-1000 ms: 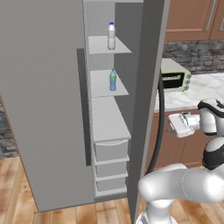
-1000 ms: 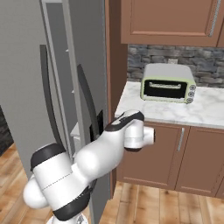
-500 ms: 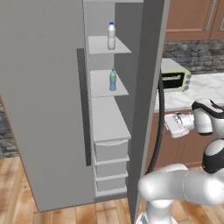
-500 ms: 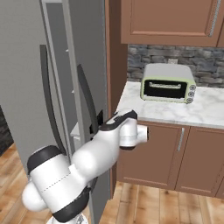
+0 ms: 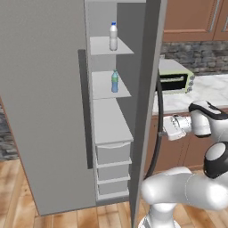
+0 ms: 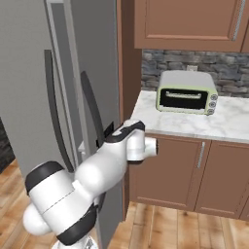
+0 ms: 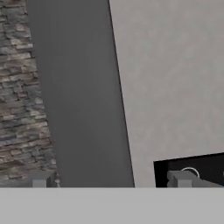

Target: Take the bottled waters from the counter and place them in the freezer to freeze. Close the freezer door after placing the bottles.

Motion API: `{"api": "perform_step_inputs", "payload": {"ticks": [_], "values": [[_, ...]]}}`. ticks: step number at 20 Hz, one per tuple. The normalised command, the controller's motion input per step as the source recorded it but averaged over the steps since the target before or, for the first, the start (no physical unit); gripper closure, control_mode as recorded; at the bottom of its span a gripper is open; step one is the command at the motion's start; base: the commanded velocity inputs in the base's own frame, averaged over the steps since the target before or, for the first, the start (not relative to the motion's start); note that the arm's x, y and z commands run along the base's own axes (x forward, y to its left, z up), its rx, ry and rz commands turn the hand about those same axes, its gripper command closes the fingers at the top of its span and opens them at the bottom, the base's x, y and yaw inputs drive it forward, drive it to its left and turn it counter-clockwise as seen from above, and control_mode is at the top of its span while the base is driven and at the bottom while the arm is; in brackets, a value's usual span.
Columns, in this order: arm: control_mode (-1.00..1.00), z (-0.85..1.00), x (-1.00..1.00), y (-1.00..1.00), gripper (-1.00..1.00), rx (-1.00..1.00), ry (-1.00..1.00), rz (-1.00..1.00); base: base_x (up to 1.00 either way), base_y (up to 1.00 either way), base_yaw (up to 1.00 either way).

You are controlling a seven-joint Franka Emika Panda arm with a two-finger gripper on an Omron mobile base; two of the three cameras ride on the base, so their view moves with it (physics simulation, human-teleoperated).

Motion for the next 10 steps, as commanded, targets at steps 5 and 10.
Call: {"api": "perform_step_inputs", "payload": {"ticks": [5,10], "values": [[-1.0,0.0,0.0,0.6,-1.0,0.0,0.01,-0.05,0.0,0.0,0.0],[-1.0,0.0,0.0,0.69,-1.0,0.0,0.0,-0.21,0.0,0.0,0.0]]}}
